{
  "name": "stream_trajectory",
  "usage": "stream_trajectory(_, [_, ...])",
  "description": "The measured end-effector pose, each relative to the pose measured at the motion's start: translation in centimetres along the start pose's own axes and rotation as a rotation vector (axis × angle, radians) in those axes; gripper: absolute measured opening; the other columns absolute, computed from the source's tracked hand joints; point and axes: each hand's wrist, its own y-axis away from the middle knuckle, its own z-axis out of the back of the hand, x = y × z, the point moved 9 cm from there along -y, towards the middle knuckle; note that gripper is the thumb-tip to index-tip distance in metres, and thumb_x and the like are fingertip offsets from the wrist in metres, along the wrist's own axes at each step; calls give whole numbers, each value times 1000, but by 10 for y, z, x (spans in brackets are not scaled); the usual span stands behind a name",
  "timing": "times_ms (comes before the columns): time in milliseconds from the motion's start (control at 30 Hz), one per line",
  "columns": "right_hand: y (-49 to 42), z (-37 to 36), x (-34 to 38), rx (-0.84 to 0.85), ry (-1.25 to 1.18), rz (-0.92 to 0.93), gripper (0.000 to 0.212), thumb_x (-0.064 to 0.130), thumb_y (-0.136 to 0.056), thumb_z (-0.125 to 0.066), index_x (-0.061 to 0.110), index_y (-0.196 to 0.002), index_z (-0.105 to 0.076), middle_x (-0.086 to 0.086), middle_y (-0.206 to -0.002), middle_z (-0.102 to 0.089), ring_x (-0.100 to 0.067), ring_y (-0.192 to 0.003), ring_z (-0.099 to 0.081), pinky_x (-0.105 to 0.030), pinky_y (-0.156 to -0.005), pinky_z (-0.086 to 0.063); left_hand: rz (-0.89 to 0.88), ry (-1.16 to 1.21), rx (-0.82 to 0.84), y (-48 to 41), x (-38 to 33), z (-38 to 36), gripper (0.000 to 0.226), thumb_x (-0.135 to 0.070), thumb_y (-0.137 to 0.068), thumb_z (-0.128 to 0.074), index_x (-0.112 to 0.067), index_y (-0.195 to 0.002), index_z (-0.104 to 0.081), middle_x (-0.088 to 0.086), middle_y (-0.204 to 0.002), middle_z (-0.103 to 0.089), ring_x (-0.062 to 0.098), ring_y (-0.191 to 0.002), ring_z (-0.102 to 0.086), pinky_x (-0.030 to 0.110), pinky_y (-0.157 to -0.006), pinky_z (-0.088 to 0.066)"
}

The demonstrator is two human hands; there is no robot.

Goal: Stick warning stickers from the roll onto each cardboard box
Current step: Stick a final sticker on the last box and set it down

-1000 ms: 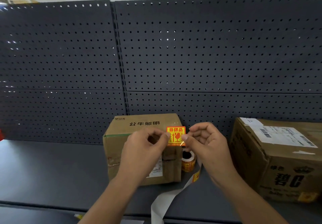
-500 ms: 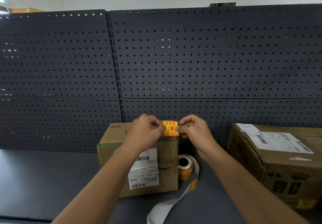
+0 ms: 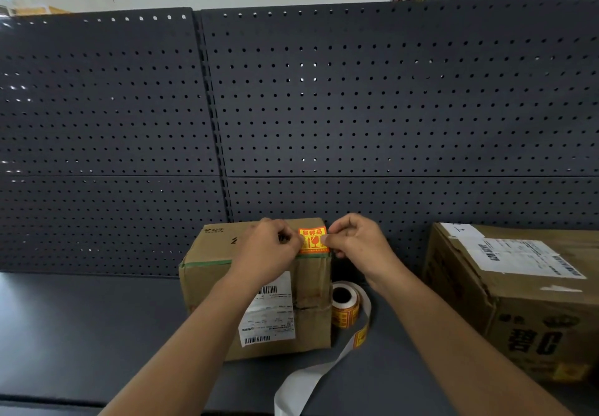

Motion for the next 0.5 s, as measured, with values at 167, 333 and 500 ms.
stream_trajectory(167, [0, -3, 1, -7, 25, 23, 16, 9, -87, -80, 13, -93, -65, -3, -83, -70, -9, -77, -66, -22, -66, -50, 31, -3, 31, -2, 2, 1, 20, -41, -93, -66, -30, -77, -71, -12, -92, -73, 14, -84, -67, 45, -80, -60])
stream_trajectory(333, [1, -4, 1, -10, 60, 41, 17, 8, -87, -79, 15, -93, -65, -13, -91, -72, -16, -82, -67, -28, -72, -53, 49, -6, 43, 0, 3, 1, 20, -38, -90, -67, -29, -73, -71, -11, -83, -73, 12, -80, -68, 44, -79, -61])
stream_trajectory(500, [0, -4, -2, -21, 81, 49, 18, 6, -85, -80, 13, -92, -66, -4, -78, -65, -12, -75, -64, -29, -71, -54, 46, -64, 31, 4, -3, 1, 29, -58, -74, -56, -32, -72, -69, -8, -88, -67, 16, -84, -66, 48, -76, -61])
